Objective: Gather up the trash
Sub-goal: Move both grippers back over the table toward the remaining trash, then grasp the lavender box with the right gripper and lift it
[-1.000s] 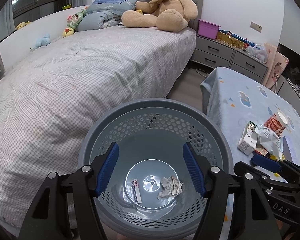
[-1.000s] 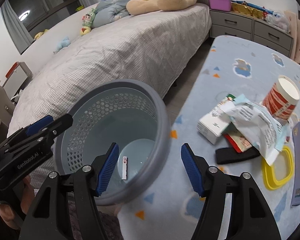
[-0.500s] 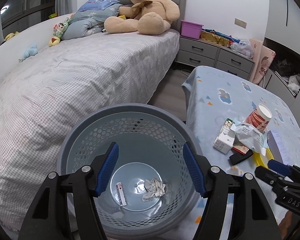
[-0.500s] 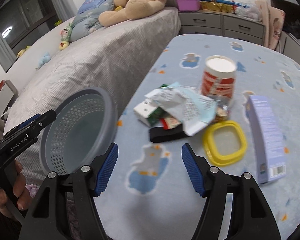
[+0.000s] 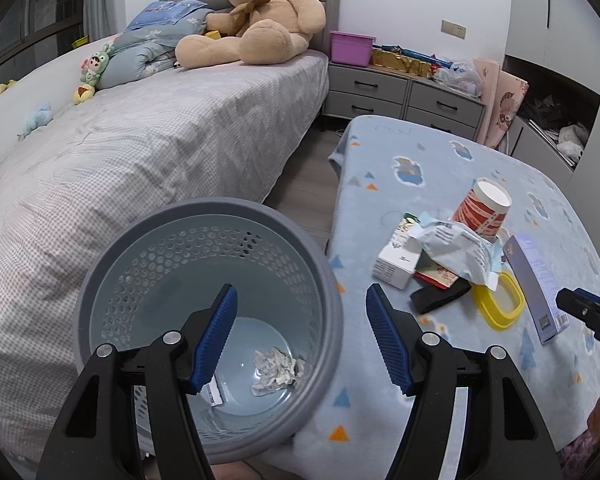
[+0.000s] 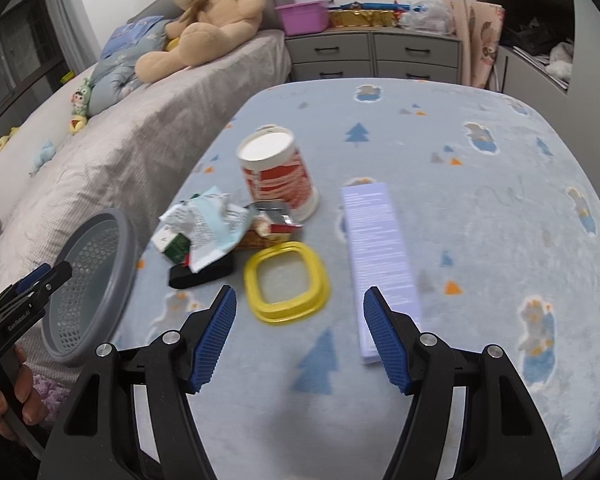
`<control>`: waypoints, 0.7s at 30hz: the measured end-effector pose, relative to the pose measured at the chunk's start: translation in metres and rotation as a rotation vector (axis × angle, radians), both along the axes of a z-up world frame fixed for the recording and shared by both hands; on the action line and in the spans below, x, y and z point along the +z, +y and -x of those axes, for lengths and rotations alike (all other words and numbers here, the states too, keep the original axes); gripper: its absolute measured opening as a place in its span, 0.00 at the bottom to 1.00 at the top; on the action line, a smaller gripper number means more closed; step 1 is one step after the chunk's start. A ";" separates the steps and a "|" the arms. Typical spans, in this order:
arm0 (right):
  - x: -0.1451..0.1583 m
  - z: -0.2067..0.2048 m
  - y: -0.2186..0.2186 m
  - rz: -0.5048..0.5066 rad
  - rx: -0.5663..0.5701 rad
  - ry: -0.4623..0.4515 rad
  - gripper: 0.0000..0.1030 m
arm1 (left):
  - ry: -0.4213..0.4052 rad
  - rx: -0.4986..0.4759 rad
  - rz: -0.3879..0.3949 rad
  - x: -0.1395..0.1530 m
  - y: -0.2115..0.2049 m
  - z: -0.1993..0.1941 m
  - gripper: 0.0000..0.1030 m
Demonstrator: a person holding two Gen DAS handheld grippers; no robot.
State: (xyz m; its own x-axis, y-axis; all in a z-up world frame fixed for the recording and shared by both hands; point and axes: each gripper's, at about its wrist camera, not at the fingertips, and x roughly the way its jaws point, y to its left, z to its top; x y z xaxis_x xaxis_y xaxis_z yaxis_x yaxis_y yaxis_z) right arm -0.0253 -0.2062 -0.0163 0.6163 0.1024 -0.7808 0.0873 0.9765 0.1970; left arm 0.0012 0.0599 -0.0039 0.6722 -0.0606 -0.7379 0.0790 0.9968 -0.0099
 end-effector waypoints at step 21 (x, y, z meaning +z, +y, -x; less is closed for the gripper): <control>-0.044 -0.034 -0.053 -0.012 -0.054 0.091 0.63 | 0.043 -0.106 -0.018 -0.022 -0.064 0.000 0.62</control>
State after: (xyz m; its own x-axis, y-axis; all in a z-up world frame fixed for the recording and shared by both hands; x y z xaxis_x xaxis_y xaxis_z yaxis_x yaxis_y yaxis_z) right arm 0.0091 -0.2595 -0.0599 0.5476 0.0804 -0.8329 0.1578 0.9676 0.1971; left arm 0.0015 -0.0037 -0.0262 0.6301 -0.1157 -0.7679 0.1835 0.9830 0.0025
